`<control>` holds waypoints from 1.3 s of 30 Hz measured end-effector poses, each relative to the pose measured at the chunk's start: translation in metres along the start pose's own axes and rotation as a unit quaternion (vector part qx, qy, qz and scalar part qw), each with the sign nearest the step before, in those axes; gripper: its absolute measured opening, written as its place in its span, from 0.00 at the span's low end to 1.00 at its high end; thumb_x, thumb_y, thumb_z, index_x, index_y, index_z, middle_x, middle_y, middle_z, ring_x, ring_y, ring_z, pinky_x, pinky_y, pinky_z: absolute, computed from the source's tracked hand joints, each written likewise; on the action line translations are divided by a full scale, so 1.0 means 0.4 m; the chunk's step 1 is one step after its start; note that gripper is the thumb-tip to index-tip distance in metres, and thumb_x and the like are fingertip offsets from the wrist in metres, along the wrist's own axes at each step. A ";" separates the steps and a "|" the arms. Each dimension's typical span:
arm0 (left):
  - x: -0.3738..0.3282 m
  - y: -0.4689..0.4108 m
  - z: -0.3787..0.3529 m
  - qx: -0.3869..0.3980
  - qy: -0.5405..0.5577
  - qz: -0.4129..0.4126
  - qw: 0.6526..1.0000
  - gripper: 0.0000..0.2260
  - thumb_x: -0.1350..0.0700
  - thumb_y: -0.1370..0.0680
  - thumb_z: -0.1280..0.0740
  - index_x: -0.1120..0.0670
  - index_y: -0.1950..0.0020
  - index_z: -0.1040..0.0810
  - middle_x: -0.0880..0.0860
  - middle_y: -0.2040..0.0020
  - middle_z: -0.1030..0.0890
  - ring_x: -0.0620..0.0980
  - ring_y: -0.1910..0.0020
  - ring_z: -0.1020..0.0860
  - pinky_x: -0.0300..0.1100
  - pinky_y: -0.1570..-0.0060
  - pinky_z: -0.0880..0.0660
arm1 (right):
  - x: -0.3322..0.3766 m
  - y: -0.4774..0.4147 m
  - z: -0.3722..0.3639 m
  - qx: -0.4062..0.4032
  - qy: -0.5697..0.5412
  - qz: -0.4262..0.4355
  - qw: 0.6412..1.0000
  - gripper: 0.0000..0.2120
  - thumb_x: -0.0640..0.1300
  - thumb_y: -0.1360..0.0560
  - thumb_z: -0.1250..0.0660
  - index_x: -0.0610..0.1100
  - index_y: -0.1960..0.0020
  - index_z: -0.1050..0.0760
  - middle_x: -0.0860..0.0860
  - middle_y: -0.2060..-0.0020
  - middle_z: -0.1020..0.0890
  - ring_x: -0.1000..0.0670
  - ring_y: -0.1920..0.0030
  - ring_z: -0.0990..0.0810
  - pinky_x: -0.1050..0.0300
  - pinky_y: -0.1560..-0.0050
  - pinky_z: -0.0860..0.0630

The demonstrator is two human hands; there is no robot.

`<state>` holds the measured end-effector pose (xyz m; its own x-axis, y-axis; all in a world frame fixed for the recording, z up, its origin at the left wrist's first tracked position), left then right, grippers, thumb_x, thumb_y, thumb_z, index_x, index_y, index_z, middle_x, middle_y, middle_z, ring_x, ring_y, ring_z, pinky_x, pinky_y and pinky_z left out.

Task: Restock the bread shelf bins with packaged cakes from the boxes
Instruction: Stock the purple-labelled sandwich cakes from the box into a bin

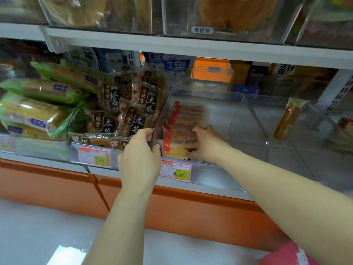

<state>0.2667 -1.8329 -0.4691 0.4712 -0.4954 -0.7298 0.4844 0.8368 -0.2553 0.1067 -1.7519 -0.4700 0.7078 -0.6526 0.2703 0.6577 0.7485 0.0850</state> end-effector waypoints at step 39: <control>-0.459 0.574 -0.464 0.310 -0.003 -0.404 0.861 0.10 0.53 0.20 0.40 0.47 0.43 0.22 0.45 0.44 0.23 0.47 0.43 0.28 0.39 0.44 0.36 | -0.843 0.846 0.000 0.041 0.014 -0.189 0.981 0.17 0.51 0.28 0.33 0.55 0.39 0.26 0.57 0.52 0.22 0.51 0.47 0.23 0.53 0.45 0.27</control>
<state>0.1547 -1.5065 -0.5116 -0.2003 -0.8600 -0.4693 0.9552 -0.0648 -0.2889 0.0906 -1.2785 -0.5326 0.4246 -0.8875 0.1789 0.8527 0.4584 0.2506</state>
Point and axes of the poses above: each hand's wrist, its own y-axis away from the middle knuckle, its own z-axis out of the back of the hand, x = y × z, the point moved 3 cm from there along -y, towards the middle knuckle
